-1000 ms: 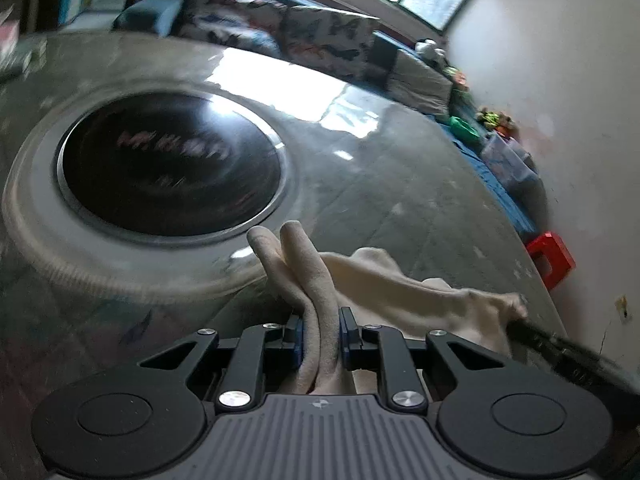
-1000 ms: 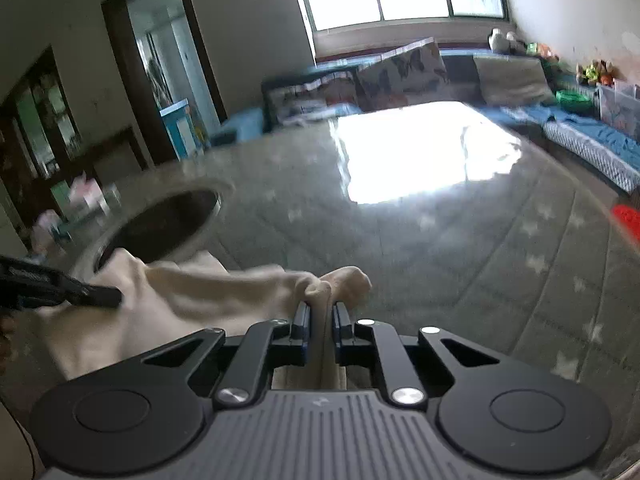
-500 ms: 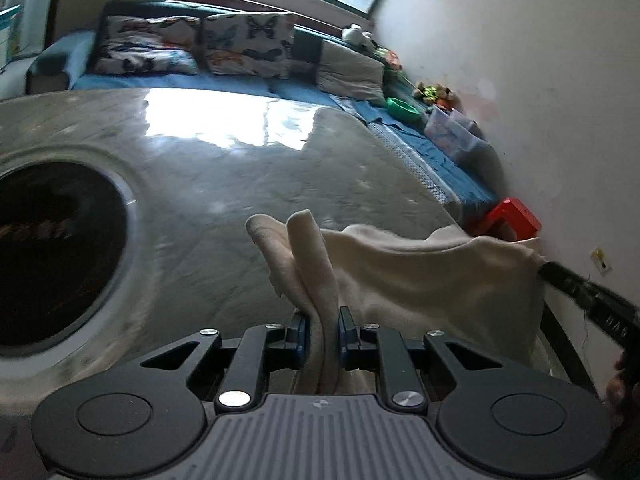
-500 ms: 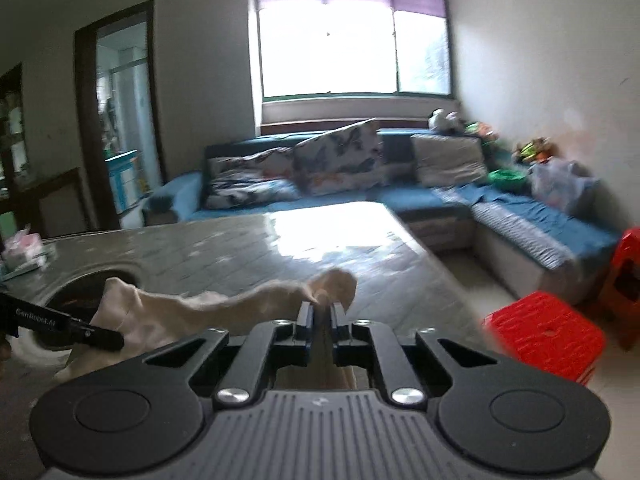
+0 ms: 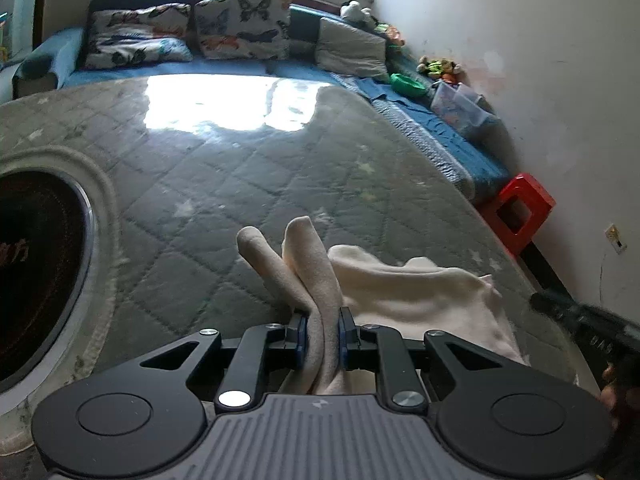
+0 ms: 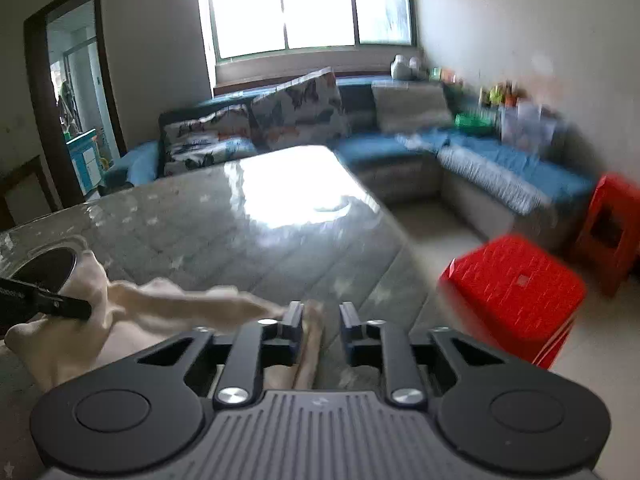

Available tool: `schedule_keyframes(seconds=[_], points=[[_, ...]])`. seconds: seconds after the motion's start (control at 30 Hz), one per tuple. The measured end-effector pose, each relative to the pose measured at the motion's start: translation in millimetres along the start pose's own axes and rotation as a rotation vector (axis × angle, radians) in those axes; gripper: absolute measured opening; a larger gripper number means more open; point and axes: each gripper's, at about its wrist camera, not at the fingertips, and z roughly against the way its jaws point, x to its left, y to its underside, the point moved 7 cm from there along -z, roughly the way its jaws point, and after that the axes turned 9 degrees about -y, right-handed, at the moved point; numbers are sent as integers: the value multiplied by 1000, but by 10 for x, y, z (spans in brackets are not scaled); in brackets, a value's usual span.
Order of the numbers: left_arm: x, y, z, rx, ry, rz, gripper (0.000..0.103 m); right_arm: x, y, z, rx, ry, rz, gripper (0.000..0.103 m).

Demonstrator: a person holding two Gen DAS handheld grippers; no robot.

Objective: Fold clothes

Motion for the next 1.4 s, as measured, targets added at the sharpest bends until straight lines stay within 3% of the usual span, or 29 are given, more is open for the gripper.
schedule_keyframes(seconds=[0.17, 0.33, 0.4, 0.47, 0.8, 1.03, 1.13, 1.2, 1.27, 1.33, 1.4], points=[[93, 26, -17, 10, -17, 2, 17, -51, 175, -274, 47, -29, -46, 37], [99, 40, -42, 16, -17, 6, 17, -92, 222, -400, 39, -44, -80, 36], [73, 14, -37, 10, -13, 5, 17, -95, 222, -401, 39, -68, -100, 11], [33, -16, -9, 0, -8, -1, 17, -80, 191, -372, 32, -76, -107, 9], [-406, -219, 51, -71, 58, -36, 16, 43, -238, 204, -152, 41, 34, 8], [-674, -223, -74, -66, 109, -65, 16, -140, -346, 251, -171, 150, 46, 8], [-692, -195, -202, -36, 82, -76, 23, -282, -273, 130, -128, 196, 25, 8], [-646, -165, -235, -34, 47, -83, 35, -371, -191, 20, -82, 228, 16, 9], [-604, -159, -222, -46, 31, -95, 39, -434, -123, -65, -56, 260, 12, 10], [-580, -174, -191, -66, 7, -114, 41, -468, -93, -102, -52, 278, -3, 11], [-594, -181, -176, -81, 0, -131, 41, -448, -79, -134, -50, 236, -31, 11]])
